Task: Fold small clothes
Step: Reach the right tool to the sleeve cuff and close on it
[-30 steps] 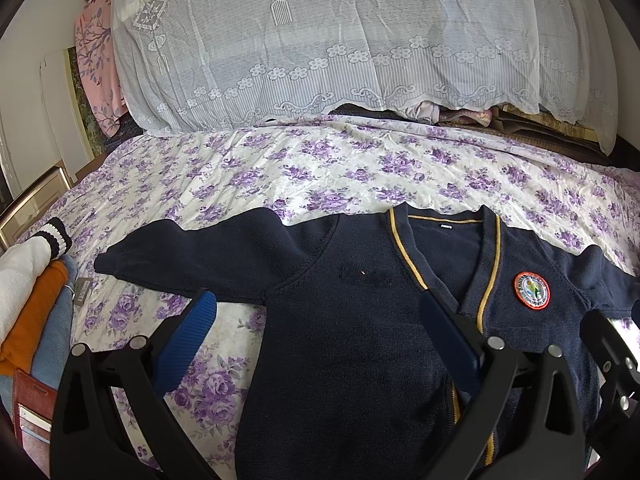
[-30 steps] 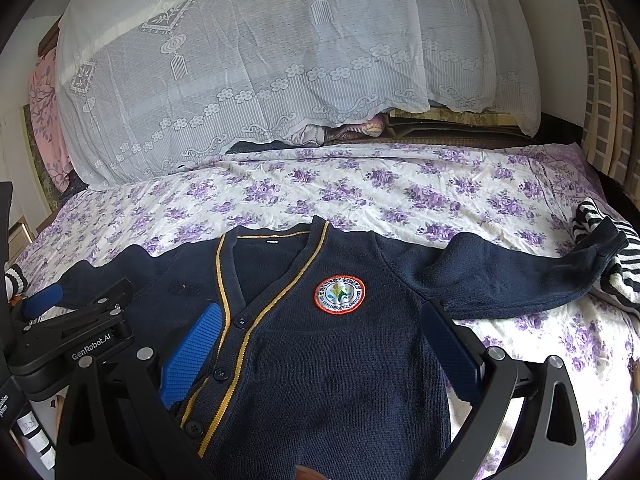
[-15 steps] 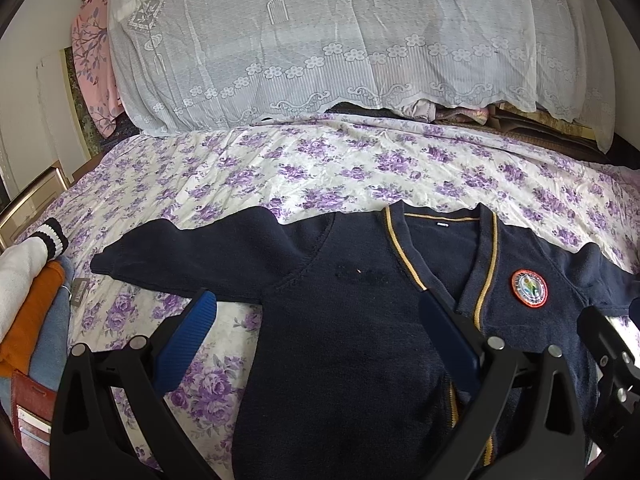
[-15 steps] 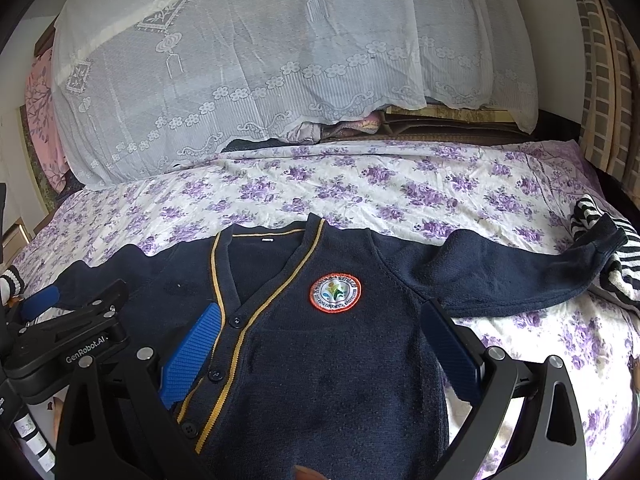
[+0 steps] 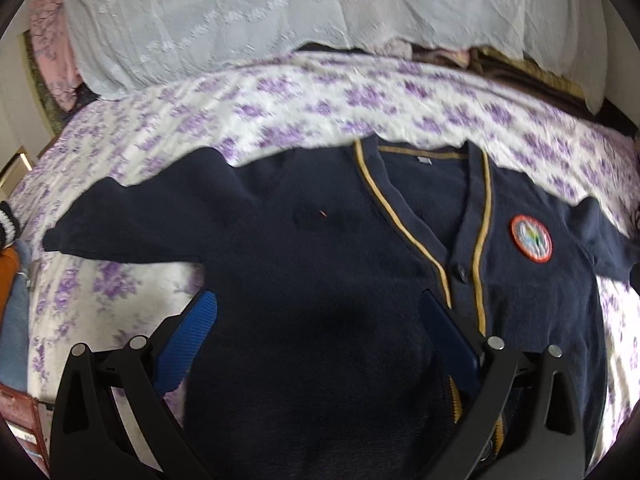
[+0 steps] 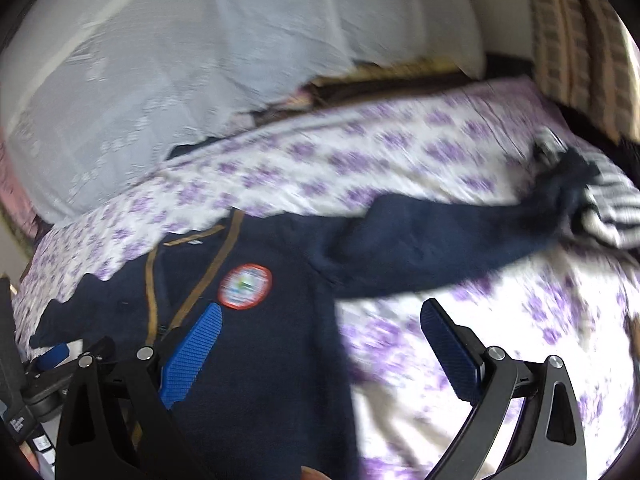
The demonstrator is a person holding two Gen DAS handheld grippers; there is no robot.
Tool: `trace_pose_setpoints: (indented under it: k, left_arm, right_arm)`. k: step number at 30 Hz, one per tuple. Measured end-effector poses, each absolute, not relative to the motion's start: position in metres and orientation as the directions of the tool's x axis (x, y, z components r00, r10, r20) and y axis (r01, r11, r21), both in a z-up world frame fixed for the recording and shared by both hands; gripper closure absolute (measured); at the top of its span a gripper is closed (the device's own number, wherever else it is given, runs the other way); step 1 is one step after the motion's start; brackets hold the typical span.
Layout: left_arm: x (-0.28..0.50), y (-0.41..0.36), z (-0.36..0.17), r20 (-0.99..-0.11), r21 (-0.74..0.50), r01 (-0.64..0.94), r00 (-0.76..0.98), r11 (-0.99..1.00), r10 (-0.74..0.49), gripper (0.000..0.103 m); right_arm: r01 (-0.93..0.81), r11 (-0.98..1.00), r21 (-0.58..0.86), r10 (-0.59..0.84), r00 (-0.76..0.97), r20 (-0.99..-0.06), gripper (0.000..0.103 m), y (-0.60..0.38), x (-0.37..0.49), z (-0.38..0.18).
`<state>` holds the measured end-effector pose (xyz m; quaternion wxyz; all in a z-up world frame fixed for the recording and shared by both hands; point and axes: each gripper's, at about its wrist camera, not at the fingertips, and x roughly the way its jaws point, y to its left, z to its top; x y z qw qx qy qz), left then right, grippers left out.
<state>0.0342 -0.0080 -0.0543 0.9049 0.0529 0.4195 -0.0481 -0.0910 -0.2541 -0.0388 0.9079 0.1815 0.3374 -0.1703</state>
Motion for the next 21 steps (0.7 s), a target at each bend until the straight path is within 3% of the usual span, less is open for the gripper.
trace_pose_setpoints:
  k: [5, 6, 12, 16, 18, 21]
  left_arm:
    - [0.047, -0.015, -0.084, -0.831, 0.078, 0.146, 0.555, 0.986, -0.016, 0.004]
    - [0.047, -0.015, -0.087, -0.835, 0.079, 0.145, 0.551, 0.986, -0.014, 0.004]
    - [0.039, -0.015, -0.086, -0.820, 0.090, 0.143, 0.572, 0.986, -0.009, 0.004]
    - [0.028, -0.002, -0.057, -0.783, 0.026, 0.107, 0.620, 0.994, -0.046, 0.004]
    - [0.029, 0.001, -0.039, -0.774, -0.052, 0.125, 0.622, 0.991, -0.119, 0.004]
    - [0.039, -0.005, -0.020, -0.765, -0.096, 0.147, 0.622, 0.984, -0.167, 0.004]
  right_arm:
    - [0.468, 0.845, 0.258, -0.094, 0.605, -0.791, 0.003, -0.289, -0.103, -0.092]
    - [0.428, 0.863, 0.269, -0.099, 0.664, -0.741, 0.003, -0.288, -0.113, -0.093]
    - [0.365, 0.892, 0.268, -0.048, 0.664, -0.746, 0.003, -0.281, -0.128, -0.093]
    - [0.428, 0.819, 0.383, -0.051, 0.719, -0.693, 0.004, -0.317, -0.144, -0.073]
    - [0.515, 0.742, 0.429, -0.114, 0.728, -0.676, 0.013, -0.354, -0.148, -0.064]
    - [0.562, 0.623, 0.543, -0.087, 0.741, -0.666, 0.027, -0.398, -0.150, -0.068]
